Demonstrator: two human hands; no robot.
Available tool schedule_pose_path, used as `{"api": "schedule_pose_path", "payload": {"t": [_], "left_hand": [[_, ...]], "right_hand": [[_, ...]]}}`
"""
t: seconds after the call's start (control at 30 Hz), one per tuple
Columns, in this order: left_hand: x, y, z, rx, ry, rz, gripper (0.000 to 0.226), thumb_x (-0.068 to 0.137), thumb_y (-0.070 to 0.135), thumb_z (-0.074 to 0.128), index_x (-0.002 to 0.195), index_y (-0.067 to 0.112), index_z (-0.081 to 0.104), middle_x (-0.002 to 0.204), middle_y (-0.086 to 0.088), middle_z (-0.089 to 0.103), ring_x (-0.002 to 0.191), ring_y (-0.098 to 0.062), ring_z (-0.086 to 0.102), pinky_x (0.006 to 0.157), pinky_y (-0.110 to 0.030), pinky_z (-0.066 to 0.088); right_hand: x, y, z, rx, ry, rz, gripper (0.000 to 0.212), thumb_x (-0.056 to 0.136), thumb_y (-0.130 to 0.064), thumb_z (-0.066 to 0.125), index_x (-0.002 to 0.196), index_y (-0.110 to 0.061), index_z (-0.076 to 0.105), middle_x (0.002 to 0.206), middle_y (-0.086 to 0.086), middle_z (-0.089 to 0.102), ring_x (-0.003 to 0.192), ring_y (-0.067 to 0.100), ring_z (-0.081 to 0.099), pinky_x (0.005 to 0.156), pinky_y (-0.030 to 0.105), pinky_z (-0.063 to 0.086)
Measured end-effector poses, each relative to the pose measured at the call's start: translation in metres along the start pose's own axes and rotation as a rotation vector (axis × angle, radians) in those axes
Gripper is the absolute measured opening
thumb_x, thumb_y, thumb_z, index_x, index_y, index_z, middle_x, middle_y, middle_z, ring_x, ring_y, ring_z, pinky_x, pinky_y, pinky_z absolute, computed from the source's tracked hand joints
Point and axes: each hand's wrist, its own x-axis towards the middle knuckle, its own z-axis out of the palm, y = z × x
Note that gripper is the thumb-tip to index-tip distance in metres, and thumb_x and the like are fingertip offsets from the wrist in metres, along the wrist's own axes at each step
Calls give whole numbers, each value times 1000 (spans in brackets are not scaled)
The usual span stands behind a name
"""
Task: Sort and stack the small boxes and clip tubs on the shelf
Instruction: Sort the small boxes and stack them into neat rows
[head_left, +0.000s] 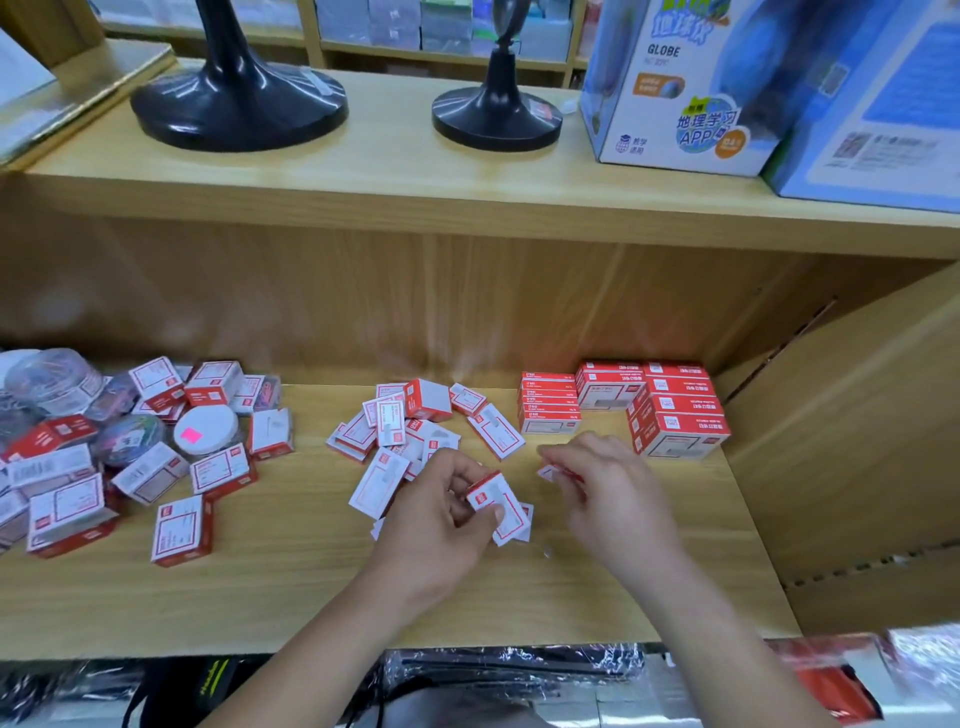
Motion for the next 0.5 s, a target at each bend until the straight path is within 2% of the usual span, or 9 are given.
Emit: {"api": "schedule_pose_path", "payload": {"t": [0.1,0.2,0.3,0.37,0.43,0.5], "left_hand": [[0,-4,-3,69,-34,45,35,84,22,68,112,42,60,92,12,68,81,-22,70,75,-43,58],[1,-6,-5,-5,-29,25,26,91,8,68,106,29,65,90,2,74,82,-19,73,71,-32,53],[3,-3,-6,-93,6,-11,28,91,-2,68,106,21,66,90,-4,75,78,-29,73,71,-38,59],[5,-4,-5,-92,9,-5,28,92,-1,68,108,22,66,90,-4,75,78,-31,71,73,-40,59],[9,-3,-5,-54,8,30,28,90,-1,70,105,22,66,86,-1,75,71,-19,68,67,-29,55],[16,2,-4,-28,24,58,29,87,-4,72,99,21,65,81,-1,72,67,-11,63,64,-24,52]], "right_hand": [[-8,3,12,19,-35,49,43,79,-13,78,120,-24,69,96,-8,71,92,23,62,78,38,52],[-24,21,20,151,-36,209,33,80,-17,79,112,-20,72,95,-7,68,91,19,61,82,36,53],[-31,32,24,270,-13,268,16,80,-19,81,93,-26,74,85,-15,63,81,10,59,75,35,53],[-28,33,26,277,2,281,12,81,-19,79,89,-26,74,82,-16,60,76,2,56,71,28,49],[-19,35,29,274,41,326,11,83,-18,77,92,-23,74,83,-14,59,74,2,54,71,28,48],[-7,38,34,274,97,381,16,84,-14,76,99,-18,75,84,-8,61,76,12,57,74,32,51]]}}
